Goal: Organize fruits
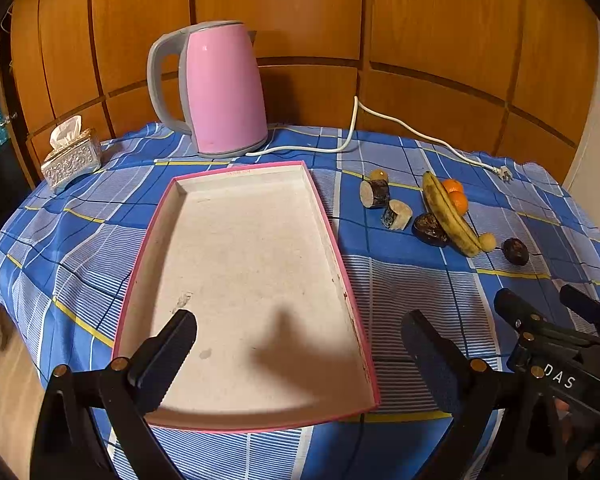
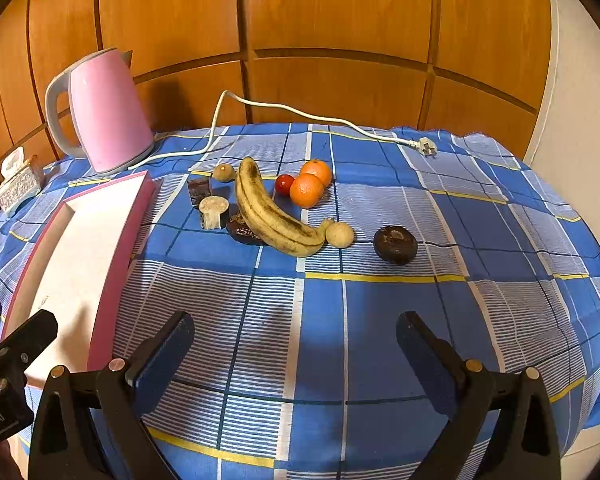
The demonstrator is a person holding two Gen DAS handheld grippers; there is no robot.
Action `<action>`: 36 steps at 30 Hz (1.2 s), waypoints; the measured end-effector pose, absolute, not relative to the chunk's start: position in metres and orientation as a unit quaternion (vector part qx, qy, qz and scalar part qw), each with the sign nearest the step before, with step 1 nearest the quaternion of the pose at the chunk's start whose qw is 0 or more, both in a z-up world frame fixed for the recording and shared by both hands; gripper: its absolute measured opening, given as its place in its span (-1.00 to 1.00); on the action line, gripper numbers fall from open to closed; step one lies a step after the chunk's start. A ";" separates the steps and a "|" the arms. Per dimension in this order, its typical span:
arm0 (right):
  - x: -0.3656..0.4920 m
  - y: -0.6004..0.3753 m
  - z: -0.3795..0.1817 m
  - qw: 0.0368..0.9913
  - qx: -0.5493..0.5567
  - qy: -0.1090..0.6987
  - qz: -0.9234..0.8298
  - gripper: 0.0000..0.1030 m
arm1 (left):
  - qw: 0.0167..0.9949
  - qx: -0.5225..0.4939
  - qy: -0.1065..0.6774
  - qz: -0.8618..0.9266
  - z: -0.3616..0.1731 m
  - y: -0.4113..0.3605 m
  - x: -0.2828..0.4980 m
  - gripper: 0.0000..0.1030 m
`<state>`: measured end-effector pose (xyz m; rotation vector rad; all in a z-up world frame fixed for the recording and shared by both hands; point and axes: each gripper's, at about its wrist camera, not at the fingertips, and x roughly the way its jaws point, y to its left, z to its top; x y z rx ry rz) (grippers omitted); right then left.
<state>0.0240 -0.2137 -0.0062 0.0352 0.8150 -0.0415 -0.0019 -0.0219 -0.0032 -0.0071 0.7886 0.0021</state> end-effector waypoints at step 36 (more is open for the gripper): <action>0.026 -0.291 -0.058 0.891 0.036 0.450 -0.045 0.99 | 0.865 -0.061 0.464 -0.180 0.009 -0.093 0.094 0.52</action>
